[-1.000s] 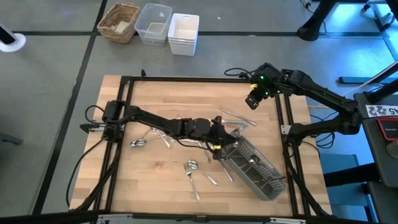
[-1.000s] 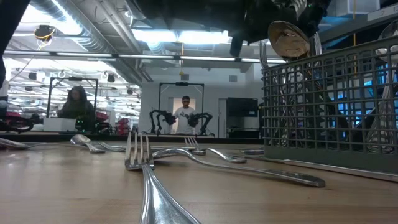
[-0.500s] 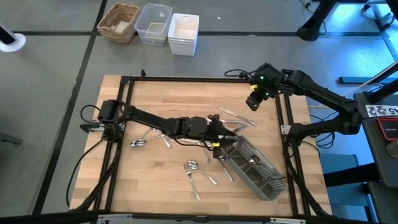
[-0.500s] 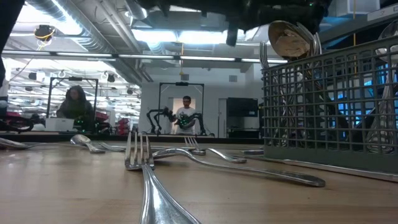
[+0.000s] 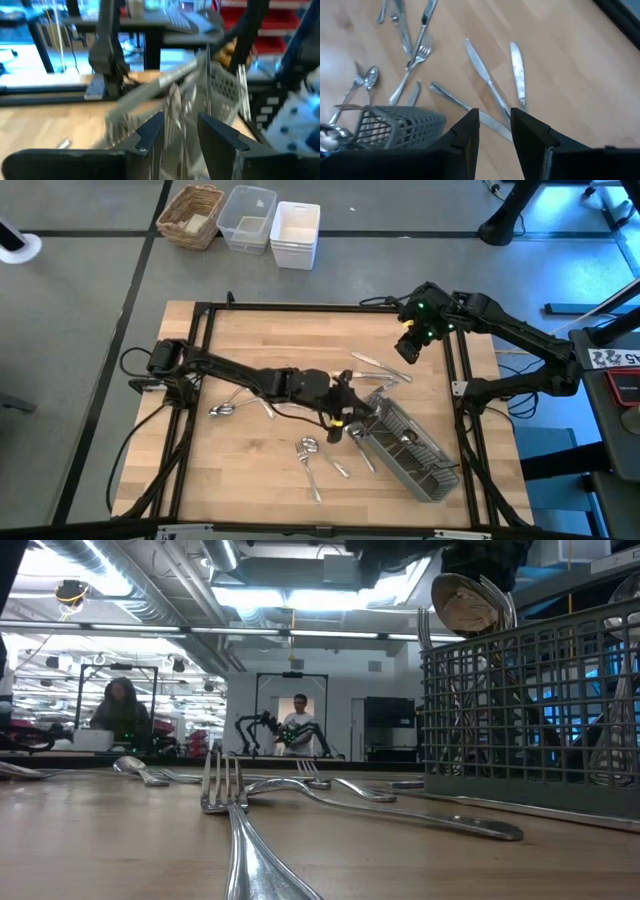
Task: Sort silverware
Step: Put the silver table knife into the gray silverware basket
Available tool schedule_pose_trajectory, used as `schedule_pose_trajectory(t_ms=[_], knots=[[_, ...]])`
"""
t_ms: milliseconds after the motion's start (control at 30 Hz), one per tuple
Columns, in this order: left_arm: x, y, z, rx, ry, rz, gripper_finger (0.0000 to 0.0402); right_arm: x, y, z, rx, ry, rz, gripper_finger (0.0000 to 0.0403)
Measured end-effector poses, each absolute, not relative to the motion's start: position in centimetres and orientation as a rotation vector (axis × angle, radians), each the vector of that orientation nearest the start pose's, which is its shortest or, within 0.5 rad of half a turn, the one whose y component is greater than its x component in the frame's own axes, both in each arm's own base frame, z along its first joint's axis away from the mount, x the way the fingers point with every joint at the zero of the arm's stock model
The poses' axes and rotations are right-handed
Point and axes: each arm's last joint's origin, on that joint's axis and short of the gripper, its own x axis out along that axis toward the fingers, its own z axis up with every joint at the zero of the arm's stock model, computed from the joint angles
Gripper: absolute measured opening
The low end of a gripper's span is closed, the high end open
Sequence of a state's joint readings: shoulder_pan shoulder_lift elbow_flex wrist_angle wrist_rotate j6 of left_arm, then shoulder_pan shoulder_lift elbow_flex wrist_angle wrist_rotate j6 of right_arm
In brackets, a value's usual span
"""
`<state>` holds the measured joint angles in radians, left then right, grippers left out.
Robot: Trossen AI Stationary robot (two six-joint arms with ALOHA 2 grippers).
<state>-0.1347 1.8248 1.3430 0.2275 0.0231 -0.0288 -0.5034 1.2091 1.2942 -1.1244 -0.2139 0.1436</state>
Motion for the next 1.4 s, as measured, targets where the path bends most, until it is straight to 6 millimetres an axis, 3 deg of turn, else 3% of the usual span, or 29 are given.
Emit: schedule_pose_trajectory(t_ms=[133,267,433,633,800,1100,1400], knots=[[41.7,-6.3,26.5,0.025,0.355,-0.17,0.0106,19.1,-9.8,34.8,0.497,0.959,-0.334,0.0112],[41.5,-6.5,26.3,-0.047,0.392,-0.157,0.0105,19.1,-9.8,34.8,0.495,0.959,-0.337,0.0112],[40.7,-5.2,27.2,-0.122,0.435,-0.112,0.0098,19.8,-10.3,34.2,0.485,0.997,-0.336,0.0112],[38.5,-1.7,28.9,-0.095,0.535,-0.031,0.0092,22.2,-11.6,31.5,0.428,1.123,-0.278,0.0112],[36.2,1.7,29.9,-0.022,0.653,0.03,0.0092,23.8,-12.7,29.2,0.416,1.236,-0.338,0.0112],[33.2,8.8,29.8,-0.033,0.789,0.108,0.0092,25.6,-14.1,25.5,0.433,1.388,-0.45,0.0112],[31.1,14.4,29.8,-0.108,0.766,0.124,0.0092,26.8,-14.8,23.7,0.436,1.366,-0.46,0.0112]])
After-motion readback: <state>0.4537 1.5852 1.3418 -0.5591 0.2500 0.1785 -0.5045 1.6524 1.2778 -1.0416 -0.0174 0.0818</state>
